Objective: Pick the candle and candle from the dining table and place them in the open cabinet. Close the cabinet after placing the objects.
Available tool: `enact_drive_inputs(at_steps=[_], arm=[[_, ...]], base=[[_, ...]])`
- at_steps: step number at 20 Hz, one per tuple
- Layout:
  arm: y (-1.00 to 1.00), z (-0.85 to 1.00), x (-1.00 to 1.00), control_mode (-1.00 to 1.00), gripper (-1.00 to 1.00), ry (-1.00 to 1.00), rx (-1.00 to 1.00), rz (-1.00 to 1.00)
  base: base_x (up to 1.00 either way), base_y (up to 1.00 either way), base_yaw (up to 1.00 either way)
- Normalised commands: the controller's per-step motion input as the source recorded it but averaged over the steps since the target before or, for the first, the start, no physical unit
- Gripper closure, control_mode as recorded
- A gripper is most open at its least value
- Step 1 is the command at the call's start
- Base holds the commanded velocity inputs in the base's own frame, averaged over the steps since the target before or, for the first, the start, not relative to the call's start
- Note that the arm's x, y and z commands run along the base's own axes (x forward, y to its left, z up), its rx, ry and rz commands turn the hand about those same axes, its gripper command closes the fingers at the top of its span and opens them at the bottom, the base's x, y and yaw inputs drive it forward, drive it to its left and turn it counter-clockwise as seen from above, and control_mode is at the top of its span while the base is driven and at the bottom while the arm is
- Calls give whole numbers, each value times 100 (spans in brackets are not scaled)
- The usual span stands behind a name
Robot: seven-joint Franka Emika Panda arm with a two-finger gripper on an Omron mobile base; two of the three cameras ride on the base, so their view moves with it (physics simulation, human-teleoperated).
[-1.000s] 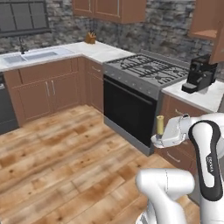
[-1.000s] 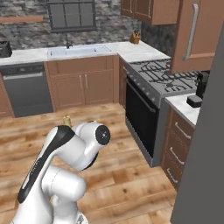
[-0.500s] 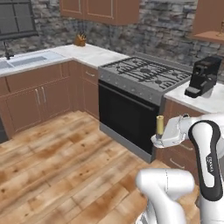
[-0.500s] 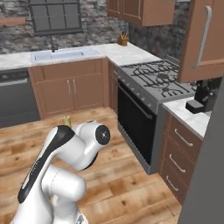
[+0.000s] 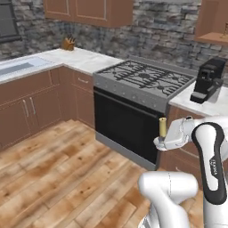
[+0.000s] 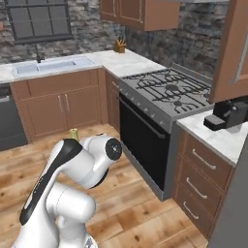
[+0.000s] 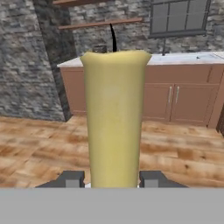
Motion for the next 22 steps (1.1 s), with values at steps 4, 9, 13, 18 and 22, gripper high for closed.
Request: enact_drive_inputs(at_steps=[4,9,13,18,22], arm=[[0,0,0,100,100,0,0,0],[0,0,0,100,100,0,0,0],[0,0,0,100,100,0,0,0],[0,0,0,100,100,0,0,0],[0,0,0,100,100,0,0,0]], base=[[58,19,-25],[57,19,-26],[53,18,-30],[48,19,-40],[46,20,-44]])
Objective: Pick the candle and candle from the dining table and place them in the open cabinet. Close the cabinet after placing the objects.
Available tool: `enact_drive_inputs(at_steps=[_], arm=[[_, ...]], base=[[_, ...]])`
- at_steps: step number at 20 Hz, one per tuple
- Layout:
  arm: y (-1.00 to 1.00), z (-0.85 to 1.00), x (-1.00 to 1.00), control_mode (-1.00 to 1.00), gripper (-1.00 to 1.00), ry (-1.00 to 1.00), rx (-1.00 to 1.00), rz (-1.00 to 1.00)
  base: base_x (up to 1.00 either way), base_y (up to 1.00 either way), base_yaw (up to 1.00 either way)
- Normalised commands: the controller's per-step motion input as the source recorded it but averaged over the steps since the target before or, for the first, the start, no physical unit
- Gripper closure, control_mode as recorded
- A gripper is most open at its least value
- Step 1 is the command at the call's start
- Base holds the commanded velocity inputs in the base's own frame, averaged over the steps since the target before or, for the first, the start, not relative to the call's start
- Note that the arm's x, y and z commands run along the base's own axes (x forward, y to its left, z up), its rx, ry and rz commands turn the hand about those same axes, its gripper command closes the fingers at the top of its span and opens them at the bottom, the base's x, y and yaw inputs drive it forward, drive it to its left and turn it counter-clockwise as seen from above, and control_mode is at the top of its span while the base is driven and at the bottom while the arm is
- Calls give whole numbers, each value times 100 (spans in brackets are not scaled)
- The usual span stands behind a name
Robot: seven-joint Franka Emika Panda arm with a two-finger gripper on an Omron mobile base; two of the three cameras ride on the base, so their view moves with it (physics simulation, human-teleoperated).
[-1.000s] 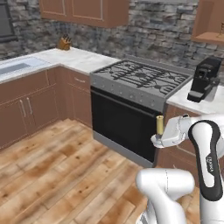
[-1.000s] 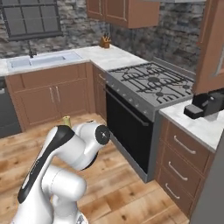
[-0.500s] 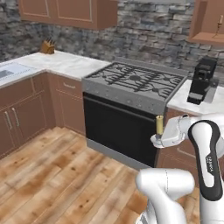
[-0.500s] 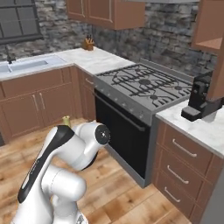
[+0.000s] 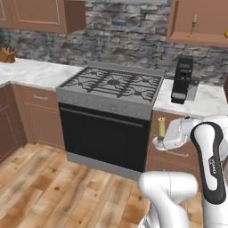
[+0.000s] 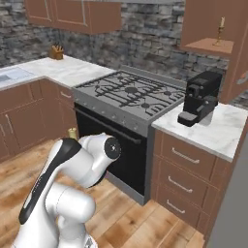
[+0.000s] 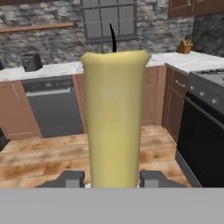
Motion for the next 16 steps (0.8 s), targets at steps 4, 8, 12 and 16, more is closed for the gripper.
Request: enact_drive_inputs(at_steps=[4,8,12,16], arm=[[0,0,0,100,100,0,0,0],[0,0,0,100,100,0,0,0],[0,0,0,100,100,0,0,0],[0,0,0,100,100,0,0,0]], base=[[48,18,-39],[52,5,-31],[53,0,-27],[55,0,-20]])
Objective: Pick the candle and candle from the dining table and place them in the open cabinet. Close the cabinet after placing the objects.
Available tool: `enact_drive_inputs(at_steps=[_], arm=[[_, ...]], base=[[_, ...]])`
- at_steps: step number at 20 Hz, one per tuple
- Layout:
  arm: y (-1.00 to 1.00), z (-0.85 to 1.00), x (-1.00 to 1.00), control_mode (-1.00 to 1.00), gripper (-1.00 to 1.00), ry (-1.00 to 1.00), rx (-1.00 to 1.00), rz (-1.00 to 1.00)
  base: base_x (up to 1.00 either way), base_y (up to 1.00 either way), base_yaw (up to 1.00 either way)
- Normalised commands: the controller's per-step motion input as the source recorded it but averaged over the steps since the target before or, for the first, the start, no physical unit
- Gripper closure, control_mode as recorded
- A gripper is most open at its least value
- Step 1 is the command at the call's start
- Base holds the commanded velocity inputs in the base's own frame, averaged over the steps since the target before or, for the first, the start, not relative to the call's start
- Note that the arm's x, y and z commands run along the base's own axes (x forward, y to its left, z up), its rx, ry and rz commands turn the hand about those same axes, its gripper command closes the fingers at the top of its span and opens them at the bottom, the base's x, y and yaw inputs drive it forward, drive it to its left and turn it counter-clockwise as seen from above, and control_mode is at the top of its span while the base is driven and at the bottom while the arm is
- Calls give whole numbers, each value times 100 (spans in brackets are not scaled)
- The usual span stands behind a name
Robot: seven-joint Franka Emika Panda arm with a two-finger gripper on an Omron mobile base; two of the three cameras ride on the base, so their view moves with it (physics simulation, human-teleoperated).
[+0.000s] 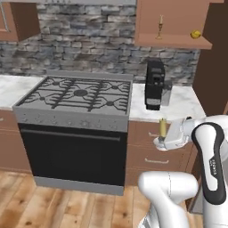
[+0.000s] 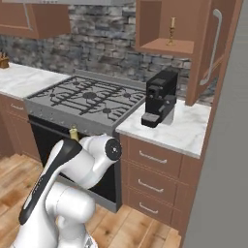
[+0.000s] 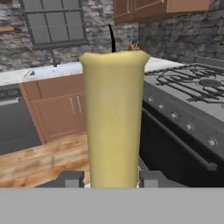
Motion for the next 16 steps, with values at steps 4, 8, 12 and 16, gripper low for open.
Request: enact_drive_inputs(at_steps=[4,8,12,16], arm=[[0,0,0,100,100,0,0,0],[0,0,0,100,100,0,0,0],[0,0,0,100,100,0,0,0],[0,0,0,100,100,0,0,0]], base=[[55,0,-17],[55,2,-23],[54,21,-36],[50,26,-31]])
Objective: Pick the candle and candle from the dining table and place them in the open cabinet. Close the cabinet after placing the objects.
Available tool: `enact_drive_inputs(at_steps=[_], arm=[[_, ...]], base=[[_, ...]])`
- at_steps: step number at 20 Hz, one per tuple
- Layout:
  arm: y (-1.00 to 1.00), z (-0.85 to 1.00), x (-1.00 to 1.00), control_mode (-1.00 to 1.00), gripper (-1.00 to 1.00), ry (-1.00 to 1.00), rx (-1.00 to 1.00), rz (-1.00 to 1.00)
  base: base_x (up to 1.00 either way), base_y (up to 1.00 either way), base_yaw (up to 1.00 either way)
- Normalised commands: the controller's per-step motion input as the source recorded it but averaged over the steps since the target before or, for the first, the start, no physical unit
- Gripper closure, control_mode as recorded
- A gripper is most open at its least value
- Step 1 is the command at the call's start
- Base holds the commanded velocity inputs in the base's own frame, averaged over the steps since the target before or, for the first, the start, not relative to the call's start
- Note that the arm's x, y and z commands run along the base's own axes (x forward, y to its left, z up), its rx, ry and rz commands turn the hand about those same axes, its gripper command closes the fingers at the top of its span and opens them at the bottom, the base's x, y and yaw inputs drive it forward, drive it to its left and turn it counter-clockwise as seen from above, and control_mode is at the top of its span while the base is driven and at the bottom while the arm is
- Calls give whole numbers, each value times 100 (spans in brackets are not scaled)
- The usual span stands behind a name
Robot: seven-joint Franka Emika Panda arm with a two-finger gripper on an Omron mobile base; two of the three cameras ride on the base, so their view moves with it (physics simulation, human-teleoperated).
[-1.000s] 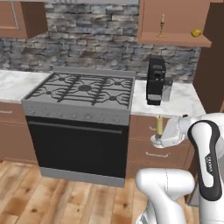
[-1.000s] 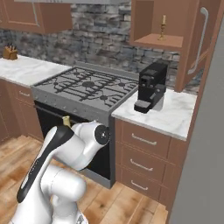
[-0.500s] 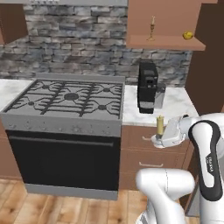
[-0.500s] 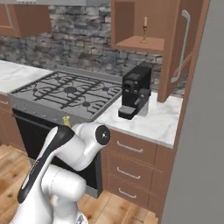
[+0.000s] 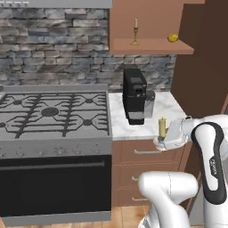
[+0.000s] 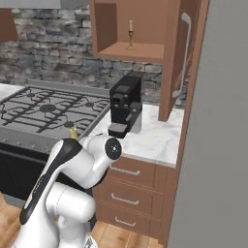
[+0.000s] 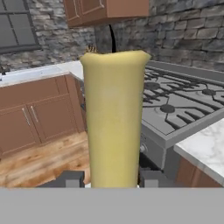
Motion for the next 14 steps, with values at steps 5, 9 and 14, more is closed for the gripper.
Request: enact_drive_inputs(at_steps=[5,9,14], arm=[[0,0,0,100,100,0,0,0],[0,0,0,100,100,0,0,0],[0,0,0,100,100,0,0,0]], base=[[36,48,-18],[34,48,-12],[38,28,-12]])
